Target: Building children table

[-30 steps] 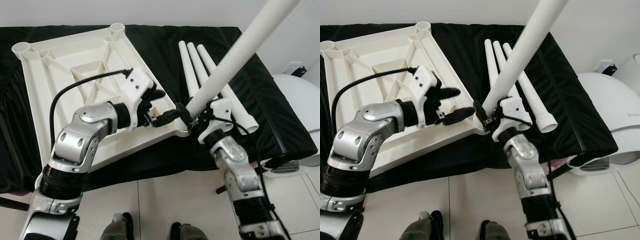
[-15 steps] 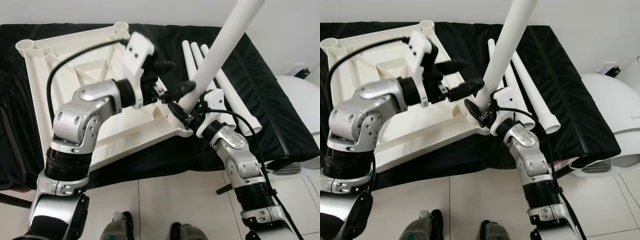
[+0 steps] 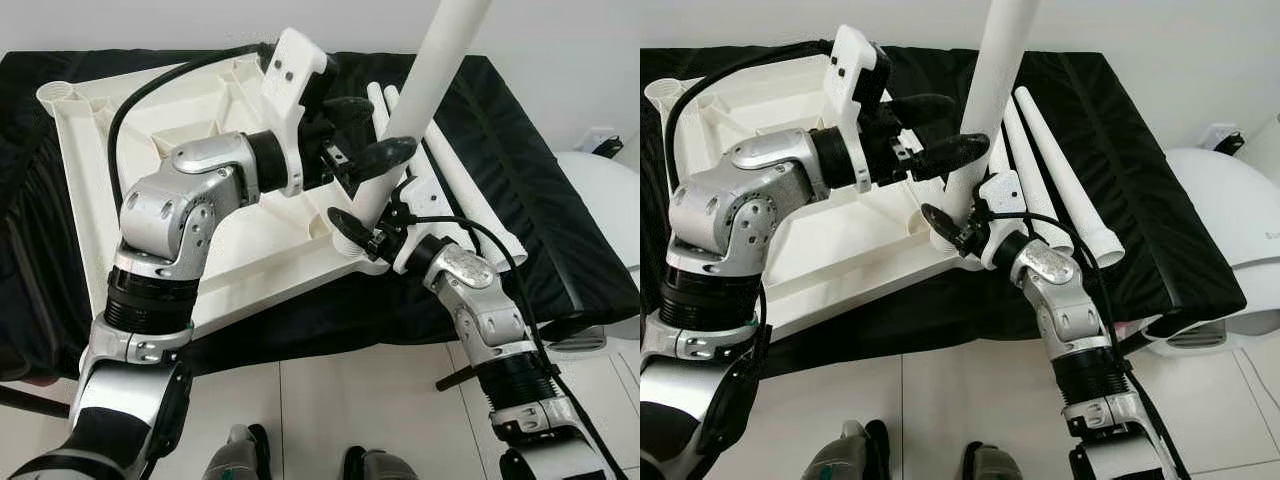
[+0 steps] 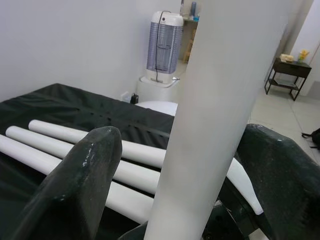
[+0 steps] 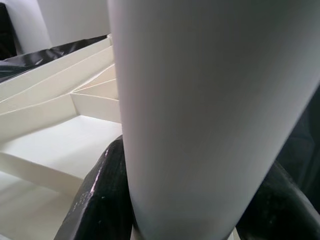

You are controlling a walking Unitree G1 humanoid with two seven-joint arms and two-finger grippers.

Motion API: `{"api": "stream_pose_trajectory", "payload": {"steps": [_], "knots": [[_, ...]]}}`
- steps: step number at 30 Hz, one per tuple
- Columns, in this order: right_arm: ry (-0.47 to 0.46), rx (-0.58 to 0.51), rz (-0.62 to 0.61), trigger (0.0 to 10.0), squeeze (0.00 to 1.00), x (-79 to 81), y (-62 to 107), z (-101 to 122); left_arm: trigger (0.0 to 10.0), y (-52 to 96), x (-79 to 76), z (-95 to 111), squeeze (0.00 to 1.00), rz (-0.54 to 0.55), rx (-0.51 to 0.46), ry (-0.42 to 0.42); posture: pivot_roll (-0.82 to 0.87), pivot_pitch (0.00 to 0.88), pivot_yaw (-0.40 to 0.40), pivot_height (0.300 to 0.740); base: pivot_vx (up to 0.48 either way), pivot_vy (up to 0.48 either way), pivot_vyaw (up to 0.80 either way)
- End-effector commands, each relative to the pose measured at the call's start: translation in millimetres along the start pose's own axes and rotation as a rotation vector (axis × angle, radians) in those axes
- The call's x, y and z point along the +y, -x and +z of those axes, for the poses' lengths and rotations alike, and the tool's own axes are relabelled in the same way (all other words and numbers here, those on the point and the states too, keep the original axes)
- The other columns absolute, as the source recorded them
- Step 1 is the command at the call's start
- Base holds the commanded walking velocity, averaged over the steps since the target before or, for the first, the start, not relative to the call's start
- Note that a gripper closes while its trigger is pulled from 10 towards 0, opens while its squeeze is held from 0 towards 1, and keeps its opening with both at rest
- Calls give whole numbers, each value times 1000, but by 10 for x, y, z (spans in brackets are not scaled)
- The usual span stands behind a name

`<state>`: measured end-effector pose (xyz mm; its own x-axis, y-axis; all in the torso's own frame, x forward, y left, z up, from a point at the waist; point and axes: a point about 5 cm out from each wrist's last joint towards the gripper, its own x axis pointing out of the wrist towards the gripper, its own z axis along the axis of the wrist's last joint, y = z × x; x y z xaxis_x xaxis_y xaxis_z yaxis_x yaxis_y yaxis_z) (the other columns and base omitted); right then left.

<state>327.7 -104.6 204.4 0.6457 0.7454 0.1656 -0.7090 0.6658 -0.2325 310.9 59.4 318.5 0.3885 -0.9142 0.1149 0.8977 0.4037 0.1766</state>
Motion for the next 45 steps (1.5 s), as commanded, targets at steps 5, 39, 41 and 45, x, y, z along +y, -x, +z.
{"api": "stream_pose_trajectory", "payload": {"steps": [5, 39, 41, 45], "knots": [[12, 58, 40, 10000, 0, 5, -5, -86, 10000, -81, -27, 26, 0, -11, 23, -10, 18, 179, -34, 740, 0, 0, 0], [2, 32, 31, 10000, 0, -62, 51, -71, 10000, -104, -89, -76, 0, -36, 63, -19, 7, 150, -39, 740, 0, 0, 0], [-33, -4, 34, 10000, 0, -79, 52, -23, 10000, -103, -81, -78, 0, -33, 64, -21, 5, 148, -39, 740, 0, 0, 0], [-57, -32, 31, 10000, 1000, -108, 66, 5, 10000, -109, -71, -70, 0, -29, 62, -20, 5, 148, -38, 740, 0, 0, 0]]}}
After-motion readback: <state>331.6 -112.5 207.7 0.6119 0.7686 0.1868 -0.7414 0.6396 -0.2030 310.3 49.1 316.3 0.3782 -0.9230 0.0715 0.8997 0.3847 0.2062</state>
